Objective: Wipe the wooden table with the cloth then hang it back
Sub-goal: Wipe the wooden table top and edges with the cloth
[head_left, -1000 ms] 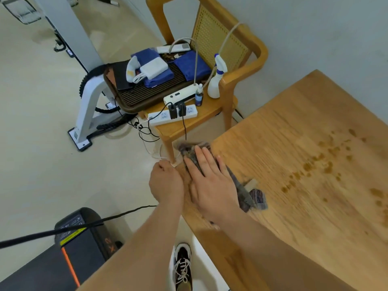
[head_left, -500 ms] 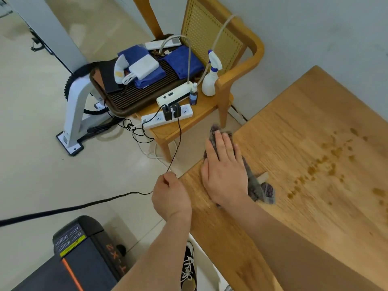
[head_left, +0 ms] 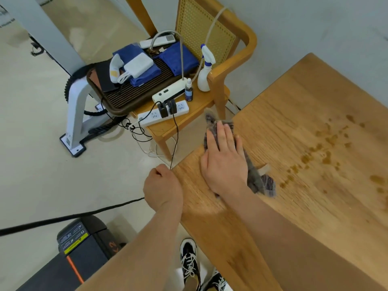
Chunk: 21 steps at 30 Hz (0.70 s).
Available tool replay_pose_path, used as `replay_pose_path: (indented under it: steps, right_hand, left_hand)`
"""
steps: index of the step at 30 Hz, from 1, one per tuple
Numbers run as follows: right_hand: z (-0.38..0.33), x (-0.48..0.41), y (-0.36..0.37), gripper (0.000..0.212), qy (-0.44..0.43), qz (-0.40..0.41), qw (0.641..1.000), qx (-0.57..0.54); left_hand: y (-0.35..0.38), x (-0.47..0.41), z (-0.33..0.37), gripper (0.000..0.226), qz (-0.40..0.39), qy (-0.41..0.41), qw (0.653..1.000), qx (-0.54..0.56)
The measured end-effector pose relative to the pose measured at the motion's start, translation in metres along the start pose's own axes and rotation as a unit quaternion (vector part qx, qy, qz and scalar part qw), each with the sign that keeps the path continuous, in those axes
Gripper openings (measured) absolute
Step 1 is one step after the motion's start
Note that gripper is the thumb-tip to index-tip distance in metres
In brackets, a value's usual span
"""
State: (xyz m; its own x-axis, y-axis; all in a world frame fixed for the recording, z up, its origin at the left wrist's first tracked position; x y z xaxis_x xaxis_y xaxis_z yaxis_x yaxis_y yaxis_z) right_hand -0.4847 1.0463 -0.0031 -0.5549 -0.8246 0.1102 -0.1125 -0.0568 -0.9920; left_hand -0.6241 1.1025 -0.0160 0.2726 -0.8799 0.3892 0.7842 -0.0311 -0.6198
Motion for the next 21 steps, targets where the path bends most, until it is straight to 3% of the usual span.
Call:
replay_pose_path:
  steps: [5,8,11,14,16,21]
  right_hand:
    - [-0.008,0.084,0.01,0.056,-0.113,-0.006,0.994,0.004]
    - [0.026,0.134,0.015,0.055,-0.129,-0.016,0.991,0.028]
    - [0.07,0.18,0.016,0.053,-0.086,-0.028,0.995,0.036]
    - [0.118,0.216,0.014,0.059,0.013,-0.027,0.999,0.03]
    - [0.137,0.223,0.01,0.058,0.077,-0.012,0.997,0.018]
    - [0.121,0.192,0.008,0.059,0.196,0.018,0.98,-0.018]
  left_hand:
    - [-0.001,-0.004,0.001,0.037,0.013,0.052,0.995,-0.089]
    - [-0.001,-0.001,0.0,0.04,0.018,0.105,0.988,-0.114]
    - [-0.002,0.014,0.007,0.033,-0.012,0.258,0.948,-0.188]
    - [0.005,0.028,0.014,0.034,-0.058,0.439,0.85,-0.286]
    - [0.009,0.032,0.017,0.037,-0.088,0.47,0.821,-0.312]
    - [0.013,0.036,0.026,0.043,-0.14,0.461,0.795,-0.369]
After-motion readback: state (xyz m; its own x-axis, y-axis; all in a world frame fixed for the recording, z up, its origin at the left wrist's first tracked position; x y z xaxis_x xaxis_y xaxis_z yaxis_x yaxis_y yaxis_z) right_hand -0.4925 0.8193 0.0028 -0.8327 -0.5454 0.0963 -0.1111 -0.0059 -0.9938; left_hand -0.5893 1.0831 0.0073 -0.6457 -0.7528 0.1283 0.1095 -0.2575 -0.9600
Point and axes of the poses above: each hand's wrist, its own x-axis away from the middle knuckle, its own y-axis out of the palm, z = x × y, the point moved 3 cm from there along -x, towards the middle knuckle, and after that the axes turned 5 degrees about x, right-handed, at the moved point
